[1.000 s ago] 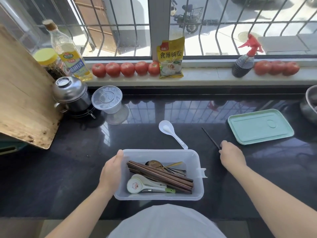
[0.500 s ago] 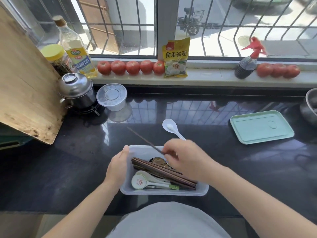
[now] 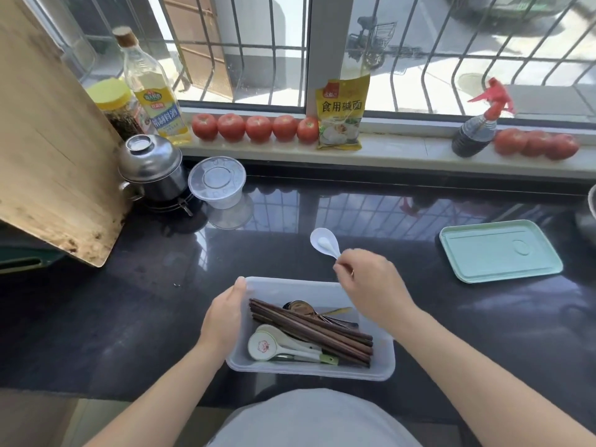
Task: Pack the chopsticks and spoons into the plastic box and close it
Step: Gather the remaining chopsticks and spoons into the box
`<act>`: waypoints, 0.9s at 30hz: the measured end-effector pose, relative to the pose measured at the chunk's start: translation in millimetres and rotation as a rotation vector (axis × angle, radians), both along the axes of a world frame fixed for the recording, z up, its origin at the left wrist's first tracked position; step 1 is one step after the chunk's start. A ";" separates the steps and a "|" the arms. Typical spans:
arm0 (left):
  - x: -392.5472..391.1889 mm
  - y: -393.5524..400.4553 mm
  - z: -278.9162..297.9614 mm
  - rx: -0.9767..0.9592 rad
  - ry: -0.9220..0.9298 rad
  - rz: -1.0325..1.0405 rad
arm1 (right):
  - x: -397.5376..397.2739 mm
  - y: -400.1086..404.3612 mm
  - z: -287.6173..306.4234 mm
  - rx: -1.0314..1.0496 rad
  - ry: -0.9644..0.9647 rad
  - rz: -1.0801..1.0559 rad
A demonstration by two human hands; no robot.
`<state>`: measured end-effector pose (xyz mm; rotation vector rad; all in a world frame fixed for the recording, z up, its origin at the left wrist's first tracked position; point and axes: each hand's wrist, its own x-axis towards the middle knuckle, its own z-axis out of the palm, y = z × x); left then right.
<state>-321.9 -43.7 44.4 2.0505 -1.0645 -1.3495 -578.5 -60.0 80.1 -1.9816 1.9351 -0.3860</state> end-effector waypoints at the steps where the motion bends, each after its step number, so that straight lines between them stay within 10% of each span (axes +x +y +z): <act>1: -0.3 -0.6 -0.3 -0.001 -0.008 0.000 | -15.4 -13.3 -4.4 0.021 -0.054 -0.105; 7: -0.5 -3.5 -4.6 -0.011 -0.073 -0.010 | -69.9 -69.9 -62.7 0.527 0.103 -0.201; 27: -2.4 -3.3 -2.4 -0.015 -0.112 -0.021 | -44.8 -95.2 -110.5 0.321 0.159 -0.039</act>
